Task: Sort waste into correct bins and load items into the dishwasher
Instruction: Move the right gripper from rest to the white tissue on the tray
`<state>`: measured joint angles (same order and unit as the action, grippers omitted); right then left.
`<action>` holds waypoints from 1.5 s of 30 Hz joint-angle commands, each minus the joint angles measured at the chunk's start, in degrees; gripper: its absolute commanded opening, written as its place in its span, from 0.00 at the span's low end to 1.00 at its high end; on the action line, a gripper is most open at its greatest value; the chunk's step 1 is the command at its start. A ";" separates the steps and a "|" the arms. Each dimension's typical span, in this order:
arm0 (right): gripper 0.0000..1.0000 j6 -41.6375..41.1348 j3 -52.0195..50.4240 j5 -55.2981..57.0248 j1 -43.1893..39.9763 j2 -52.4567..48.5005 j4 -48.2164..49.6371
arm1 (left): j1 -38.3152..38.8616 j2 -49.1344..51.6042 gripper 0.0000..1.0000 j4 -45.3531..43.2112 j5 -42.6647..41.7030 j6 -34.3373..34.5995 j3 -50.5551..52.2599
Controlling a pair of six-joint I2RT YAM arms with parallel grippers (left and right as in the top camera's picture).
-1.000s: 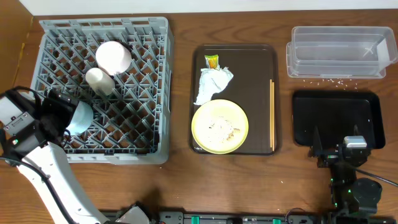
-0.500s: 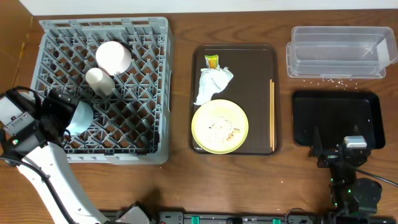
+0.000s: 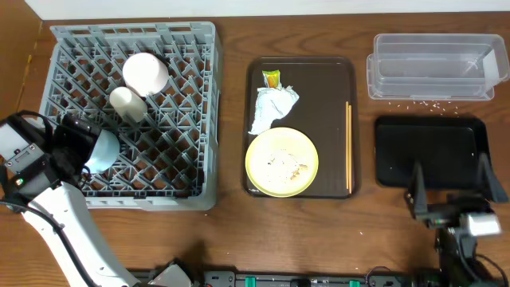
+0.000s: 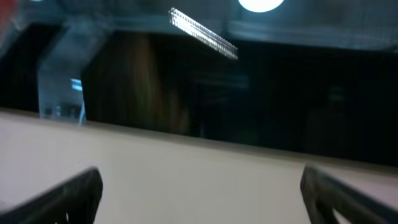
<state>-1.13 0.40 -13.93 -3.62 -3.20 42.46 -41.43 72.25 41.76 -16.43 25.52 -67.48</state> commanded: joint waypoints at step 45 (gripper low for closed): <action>0.99 -10.40 112.74 4.00 33.24 -115.75 -81.09 | 0.02 0.39 0.89 0.02 -0.50 -0.11 -0.13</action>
<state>-10.24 102.52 -24.43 27.07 -115.07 -31.14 -41.43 72.29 41.74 -16.43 25.52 -67.48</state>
